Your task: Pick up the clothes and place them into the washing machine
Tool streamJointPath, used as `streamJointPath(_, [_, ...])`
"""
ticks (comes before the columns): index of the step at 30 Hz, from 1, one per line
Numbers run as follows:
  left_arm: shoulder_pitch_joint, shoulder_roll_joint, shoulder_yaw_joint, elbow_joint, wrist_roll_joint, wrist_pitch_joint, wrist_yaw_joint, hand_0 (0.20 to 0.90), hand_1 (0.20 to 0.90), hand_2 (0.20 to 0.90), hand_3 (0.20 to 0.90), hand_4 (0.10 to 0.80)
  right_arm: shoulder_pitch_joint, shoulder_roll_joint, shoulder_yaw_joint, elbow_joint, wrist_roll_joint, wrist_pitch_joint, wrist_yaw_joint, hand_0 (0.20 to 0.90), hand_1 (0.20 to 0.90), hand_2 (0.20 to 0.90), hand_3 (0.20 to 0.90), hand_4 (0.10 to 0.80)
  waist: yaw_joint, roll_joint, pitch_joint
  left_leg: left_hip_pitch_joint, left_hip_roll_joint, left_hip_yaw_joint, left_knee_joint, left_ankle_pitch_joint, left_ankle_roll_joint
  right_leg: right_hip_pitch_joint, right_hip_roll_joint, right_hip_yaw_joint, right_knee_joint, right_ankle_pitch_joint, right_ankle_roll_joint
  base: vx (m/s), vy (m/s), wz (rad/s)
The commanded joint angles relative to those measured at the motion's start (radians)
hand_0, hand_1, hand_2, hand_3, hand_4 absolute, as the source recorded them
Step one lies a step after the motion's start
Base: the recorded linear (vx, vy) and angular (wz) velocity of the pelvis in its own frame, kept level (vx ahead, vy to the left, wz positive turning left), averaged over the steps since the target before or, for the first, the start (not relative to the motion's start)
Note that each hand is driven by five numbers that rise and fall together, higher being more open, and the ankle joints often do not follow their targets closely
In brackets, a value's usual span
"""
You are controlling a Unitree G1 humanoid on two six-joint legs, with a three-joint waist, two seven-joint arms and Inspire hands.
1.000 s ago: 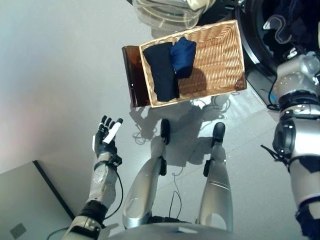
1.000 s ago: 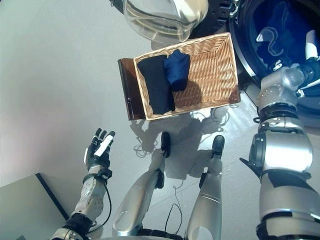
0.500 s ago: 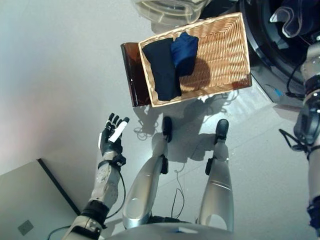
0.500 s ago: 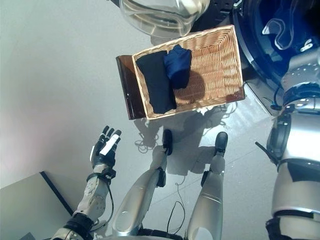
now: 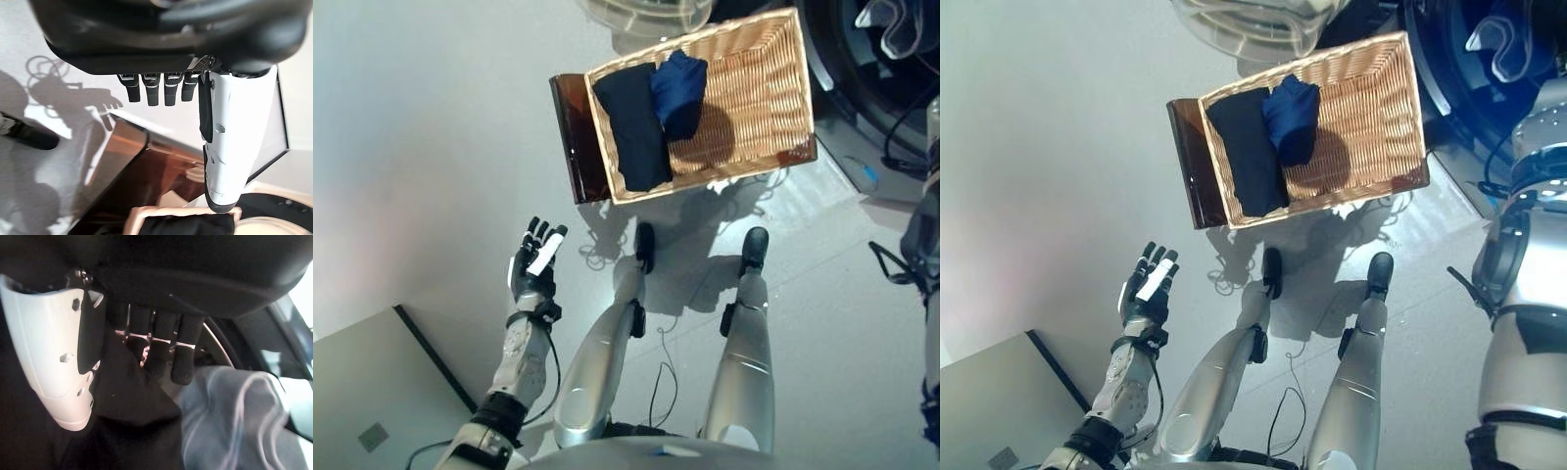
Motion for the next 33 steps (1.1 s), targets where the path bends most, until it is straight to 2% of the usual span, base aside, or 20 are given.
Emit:
streamJointPath(1, [0.048, 0.030, 0.017, -0.090, -0.012, -0.067, 0.003, 0.900, 0.900, 0.900, 0.900, 0.800, -0.093, -0.189, 0.171, -0.126, -0.067, -0.111, 0.009, 0.200, 0.200, 0.200, 0.200, 0.300, -0.017, 0.077, 0.004, -0.021, 0.033, 0.026, 0.102, -0.112, -0.106, -0.014, 0.060, -0.017, 0.094, -0.125, -0.062, -0.029, -0.047, 0.35])
streamJointPath(5, [0.044, 0.029, 0.014, -0.117, -0.007, -0.074, 0.013, 0.900, 0.900, 0.900, 0.900, 0.800, -0.110, -0.194, 0.178, -0.126, -0.062, -0.115, 0.007, 0.200, 0.200, 0.200, 0.200, 0.300, -0.011, 0.080, 0.002, -0.097, 0.024, 0.029, 0.163, -0.133, -0.105, -0.092, 0.053, -0.003, 0.163, -0.145, -0.064, 0.005, -0.005, 0.25])
streamJointPath(9, [0.041, 0.030, 0.005, -0.155, -0.009, -0.084, 0.015, 0.900, 0.900, 0.900, 0.900, 0.800, -0.170, -0.220, 0.237, -0.120, -0.083, -0.101, 0.003, 0.200, 0.200, 0.200, 0.200, 0.300, 0.004, 0.094, 0.011, -0.154, 0.021, 0.035, 0.198, -0.149, -0.103, -0.163, 0.045, 0.014, 0.224, -0.171, -0.063, 0.030, -0.001, 0.09])
streamJointPath(15, [0.037, 0.029, 0.000, -0.196, -0.004, -0.095, 0.022, 0.900, 0.900, 0.900, 0.900, 0.800, -0.251, -0.251, 0.318, -0.104, -0.101, -0.097, 0.001, 0.200, 0.200, 0.200, 0.200, 0.300, 0.009, 0.090, 0.011, -0.217, 0.023, 0.040, 0.231, -0.158, -0.103, -0.245, 0.046, 0.035, 0.277, -0.181, -0.065, 0.032, -0.001, 0.14])
streamJointPath(25, [0.038, 0.055, 0.022, -0.243, 0.011, -0.120, 0.028, 0.900, 0.900, 0.900, 0.900, 0.800, -0.379, -0.289, 0.524, -0.067, -0.264, -0.032, -0.004, 0.200, 0.200, 0.200, 0.200, 0.300, 0.028, 0.084, 0.006, -0.264, 0.019, 0.035, 0.225, -0.154, -0.106, -0.297, 0.050, 0.035, 0.291, -0.188, -0.065, 0.012, -0.006, 0.02])
streamJointPath(33, [0.042, 0.064, 0.037, -0.274, 0.029, -0.131, 0.050, 0.900, 0.900, 0.900, 0.900, 0.800, -0.452, -0.301, 0.624, -0.049, -0.350, -0.007, -0.049, 0.200, 0.200, 0.200, 0.200, 0.300, 0.029, 0.075, 0.000, -0.283, 0.017, 0.028, 0.215, -0.144, -0.110, -0.326, 0.056, 0.036, 0.308, -0.190, -0.067, 0.007, -0.007, 0.03])
